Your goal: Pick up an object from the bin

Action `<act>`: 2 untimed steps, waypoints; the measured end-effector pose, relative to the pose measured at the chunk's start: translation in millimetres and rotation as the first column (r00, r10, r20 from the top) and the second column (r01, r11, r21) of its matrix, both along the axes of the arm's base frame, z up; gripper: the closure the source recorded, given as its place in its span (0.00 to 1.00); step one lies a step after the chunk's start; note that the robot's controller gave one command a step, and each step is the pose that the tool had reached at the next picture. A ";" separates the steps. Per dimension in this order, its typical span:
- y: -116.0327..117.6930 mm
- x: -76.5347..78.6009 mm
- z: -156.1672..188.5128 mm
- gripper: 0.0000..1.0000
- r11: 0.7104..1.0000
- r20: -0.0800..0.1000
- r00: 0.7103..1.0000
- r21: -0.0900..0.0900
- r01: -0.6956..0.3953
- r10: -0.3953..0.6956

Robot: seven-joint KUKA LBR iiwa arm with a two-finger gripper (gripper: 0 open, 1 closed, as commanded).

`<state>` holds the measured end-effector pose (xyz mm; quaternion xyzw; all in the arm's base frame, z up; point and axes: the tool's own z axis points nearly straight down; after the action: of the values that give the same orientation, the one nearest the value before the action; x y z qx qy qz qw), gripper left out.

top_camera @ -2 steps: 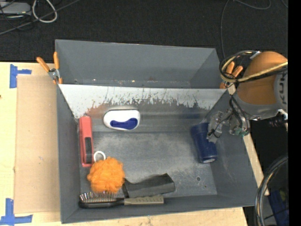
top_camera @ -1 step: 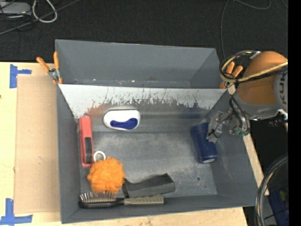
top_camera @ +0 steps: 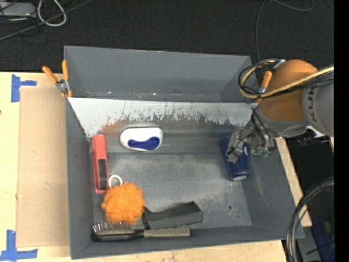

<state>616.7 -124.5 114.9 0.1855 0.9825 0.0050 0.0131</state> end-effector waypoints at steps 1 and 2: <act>-7.3 -5.1 17.3 1.00 1.000 -0.009 1.000 -0.010 0.011 -0.011; 1.0 -9.0 22.1 1.00 1.000 -0.022 1.000 -0.005 0.020 -0.020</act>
Offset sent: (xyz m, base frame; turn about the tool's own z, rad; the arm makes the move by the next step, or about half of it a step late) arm -0.0105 -0.0010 0.1079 0.0667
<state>607.7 -123.5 137.0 0.1953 0.9807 0.0008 0.0029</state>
